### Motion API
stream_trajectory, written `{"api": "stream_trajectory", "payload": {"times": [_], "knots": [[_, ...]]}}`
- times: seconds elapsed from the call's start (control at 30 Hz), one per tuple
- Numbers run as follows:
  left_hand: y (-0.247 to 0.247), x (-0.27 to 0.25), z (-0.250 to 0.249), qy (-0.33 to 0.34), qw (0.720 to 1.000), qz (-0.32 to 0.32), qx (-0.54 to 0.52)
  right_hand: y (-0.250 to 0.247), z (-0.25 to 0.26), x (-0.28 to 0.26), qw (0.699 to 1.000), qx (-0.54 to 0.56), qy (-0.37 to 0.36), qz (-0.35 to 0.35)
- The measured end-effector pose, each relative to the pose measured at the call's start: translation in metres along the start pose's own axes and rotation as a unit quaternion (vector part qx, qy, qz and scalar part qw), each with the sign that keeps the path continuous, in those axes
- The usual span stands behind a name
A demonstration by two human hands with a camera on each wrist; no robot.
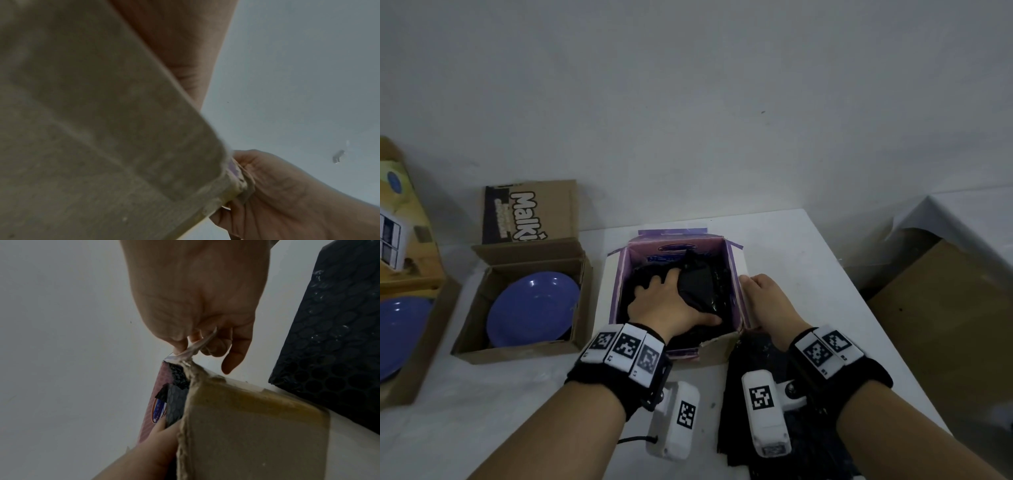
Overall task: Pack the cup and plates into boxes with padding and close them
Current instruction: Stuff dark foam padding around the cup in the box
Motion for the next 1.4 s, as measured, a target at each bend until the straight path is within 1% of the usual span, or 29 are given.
{"api": "stream_trajectory", "payload": {"times": [0.17, 0.23, 0.27, 0.3, 0.37, 0.4, 0.43, 0.47, 0.53, 0.57, 0.7, 0.8, 0.87, 0.9, 0.93, 0.97, 1.0, 1.03, 1.07, 1.1, 1.13, 1.17, 1.2, 1.23, 1.27, 1.3, 1.33, 1.37, 1.4], "knots": [[-0.001, 0.005, 0.011, -0.028, 0.993, -0.002, -0.115, 0.000, 0.000, 0.000, 1.000, 0.009, 0.005, 0.004], [0.000, 0.000, 0.011, -0.024, 0.994, 0.000, -0.110, 0.001, 0.000, -0.001, 1.000, 0.014, 0.008, 0.006], [0.001, -0.005, 0.008, -0.008, 0.997, -0.005, -0.071, 0.001, 0.000, -0.002, 1.000, 0.016, 0.009, 0.007], [0.001, -0.010, 0.004, 0.021, 1.000, -0.020, -0.003, 0.000, 0.000, -0.002, 1.000, 0.018, 0.008, 0.006], [0.000, -0.015, -0.007, 0.093, 0.985, -0.070, 0.128, -0.002, 0.002, -0.002, 1.000, 0.015, 0.004, 0.005], [-0.001, -0.015, -0.012, 0.123, 0.976, -0.082, 0.162, -0.002, 0.003, -0.001, 1.000, 0.014, 0.003, 0.005], [-0.001, -0.013, -0.015, 0.151, 0.969, -0.071, 0.180, -0.002, 0.003, -0.001, 1.000, 0.013, 0.003, 0.006], [0.001, -0.010, -0.016, 0.169, 0.968, -0.038, 0.179, -0.002, 0.003, -0.001, 1.000, 0.015, 0.003, 0.005], [0.009, -0.004, -0.018, 0.166, 0.975, 0.034, 0.142, -0.001, 0.003, -0.001, 1.000, 0.016, 0.001, -0.002], [0.013, -0.002, -0.020, 0.154, 0.978, 0.048, 0.135, -0.001, 0.002, -0.001, 1.000, 0.016, -0.001, -0.004], [0.019, 0.000, -0.032, 0.114, 0.979, 0.053, 0.162, -0.004, 0.002, -0.001, 1.000, 0.007, -0.006, -0.007], [0.020, 0.003, -0.031, 0.120, 0.979, 0.054, 0.155, -0.006, 0.002, -0.002, 1.000, -0.006, -0.010, -0.008], [0.016, -0.001, -0.026, 0.141, 0.979, 0.053, 0.139, -0.007, 0.003, -0.002, 1.000, -0.010, -0.011, -0.009], [0.011, -0.005, -0.024, 0.155, 0.981, 0.039, 0.110, -0.007, 0.004, -0.002, 1.000, -0.013, -0.010, -0.008], [0.002, -0.007, -0.022, 0.170, 0.983, 0.002, 0.064, -0.009, 0.004, -0.001, 1.000, -0.019, -0.010, -0.007], [-0.008, -0.007, -0.019, 0.180, 0.982, -0.061, 0.000, -0.011, 0.005, -0.001, 0.999, -0.031, -0.006, -0.006], [-0.021, -0.006, -0.012, 0.183, 0.970, -0.144, -0.064, -0.012, 0.005, -0.001, 0.999, -0.047, -0.003, -0.006], [-0.033, -0.003, -0.001, 0.172, 0.954, -0.225, -0.100, -0.013, 0.007, -0.002, 0.998, -0.066, -0.003, -0.012], [-0.043, 0.001, 0.011, 0.150, 0.940, -0.285, -0.112, -0.014, 0.009, -0.003, 0.995, -0.094, -0.021, -0.035], [-0.048, 0.006, 0.026, 0.117, 0.937, -0.309, -0.117, -0.015, 0.015, -0.004, 0.987, -0.130, -0.059, -0.074], [-0.050, 0.010, 0.039, 0.079, 0.941, -0.304, -0.128, -0.015, 0.022, -0.007, 0.972, -0.164, -0.115, -0.118], [-0.048, 0.014, 0.051, 0.044, 0.947, -0.277, -0.153, -0.013, 0.032, -0.013, 0.949, -0.196, -0.189, -0.160], [-0.043, 0.018, 0.062, 0.017, 0.950, -0.241, -0.201, -0.009, 0.045, -0.021, 0.915, -0.232, -0.275, -0.185], [-0.038, 0.019, 0.068, -0.003, 0.942, -0.201, -0.269, -0.002, 0.057, -0.030, 0.871, -0.273, -0.360, -0.194], [-0.031, 0.020, 0.073, -0.016, 0.923, -0.172, -0.344, 0.008, 0.069, -0.040, 0.826, -0.311, -0.432, -0.185], [-0.025, 0.019, 0.076, -0.029, 0.904, -0.153, -0.399, 0.020, 0.075, -0.047, 0.790, -0.343, -0.486, -0.148], [-0.022, 0.018, 0.076, -0.034, 0.890, -0.141, -0.433, 0.033, 0.079, -0.054, 0.777, -0.367, -0.505, -0.080], [-0.021, 0.014, 0.073, -0.037, 0.880, -0.138, -0.454, 0.047, 0.080, -0.057, 0.783, -0.378, -0.495, -0.008], [-0.022, 0.011, 0.069, -0.032, 0.871, -0.141, -0.469, 0.059, 0.078, -0.058, 0.803, -0.377, -0.456, 0.068]]}}
Point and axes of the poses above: each hand's wrist, its own x-axis towards the middle knuckle, its own y-axis out of the palm, z = x × y, the point moved 2 cm from there along x, towards the middle knuckle, and after that the axes turned 9 degrees about -z, right-handed, at the moved point
